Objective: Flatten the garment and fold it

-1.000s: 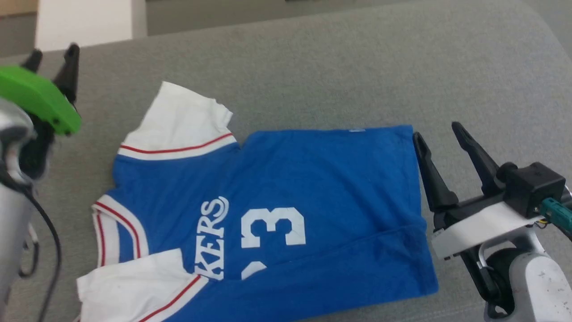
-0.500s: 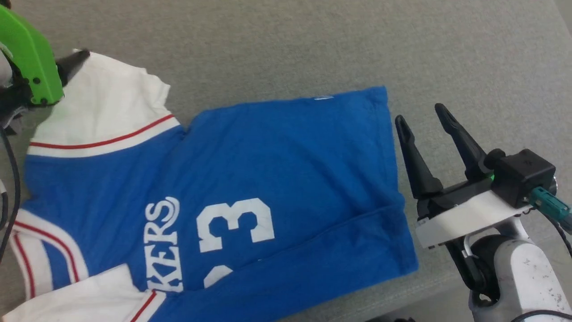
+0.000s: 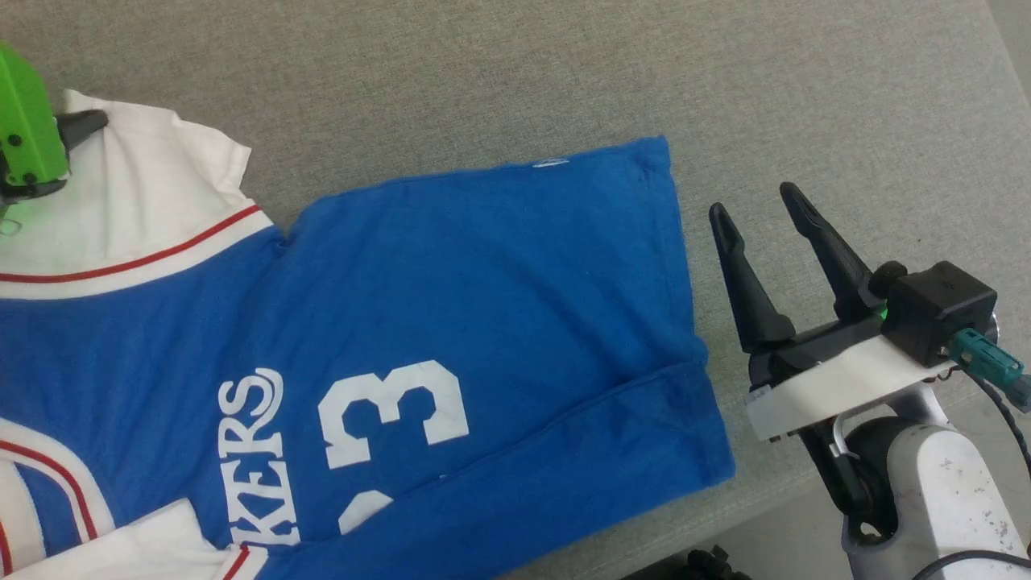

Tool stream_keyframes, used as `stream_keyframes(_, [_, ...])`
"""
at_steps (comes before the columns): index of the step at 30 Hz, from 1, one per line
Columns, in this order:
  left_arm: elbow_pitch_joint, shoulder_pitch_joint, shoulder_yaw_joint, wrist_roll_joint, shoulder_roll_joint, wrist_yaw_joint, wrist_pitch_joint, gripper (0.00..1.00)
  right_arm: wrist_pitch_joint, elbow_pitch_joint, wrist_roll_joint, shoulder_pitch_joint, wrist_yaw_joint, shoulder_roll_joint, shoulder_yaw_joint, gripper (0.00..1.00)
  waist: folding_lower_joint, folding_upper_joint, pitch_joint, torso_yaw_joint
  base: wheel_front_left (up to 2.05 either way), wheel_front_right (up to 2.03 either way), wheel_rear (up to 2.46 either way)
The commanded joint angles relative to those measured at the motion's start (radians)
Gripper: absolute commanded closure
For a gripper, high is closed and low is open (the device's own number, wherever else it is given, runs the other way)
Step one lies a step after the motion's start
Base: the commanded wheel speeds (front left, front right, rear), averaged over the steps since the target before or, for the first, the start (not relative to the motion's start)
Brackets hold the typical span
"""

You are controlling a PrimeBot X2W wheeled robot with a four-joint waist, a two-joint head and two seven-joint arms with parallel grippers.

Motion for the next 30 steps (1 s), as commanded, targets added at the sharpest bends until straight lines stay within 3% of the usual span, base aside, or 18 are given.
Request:
stream_keyframes(1, [0.053, 0.118, -0.054, -0.019, -0.07, 0.004, 0.033, 1.0, 0.005, 0.005, 0.011, -0.013, -0.001, 0.002, -0.001, 0.0, 0.0, 0.012, -0.006, 0.003, 0.0, 0.0, 0.0])
stream_keyframes(10, [0.054, 0.085, -0.042, -0.009, -0.085, -0.014, -0.05, 1.0, 0.107, 0.062, 0.093, -0.05, -0.001, -0.055, -0.044, 0.0, 0.0, 0.012, -0.073, 0.067, 0.0, 0.0, 0.0])
stream_keyframes(18, [0.022, 0.015, -0.053, 0.018, -0.123, -0.045, -0.143, 1.0, 0.368, 0.212, 0.219, -0.176, -0.001, -0.147, -0.068, 0.0, 0.0, 0.012, -0.122, 0.169, 0.0, 0.0, 0.0])
stream_keyframes(25, [-0.023, -0.024, -0.068, 0.018, -0.155, -0.063, -0.197, 1.0, 0.617, 0.35, 0.277, -0.321, -0.001, -0.214, -0.039, 0.0, 0.0, 0.012, -0.096, 0.242, 0.0, 0.0, 0.0])
stream_keyframes(30, [-0.054, -0.045, -0.083, 0.012, -0.18, -0.07, -0.229, 1.0, 0.715, 0.454, 0.284, -0.411, -0.001, -0.238, -0.017, 0.0, 0.0, 0.012, -0.062, 0.283, 0.0, 0.0, 0.0])
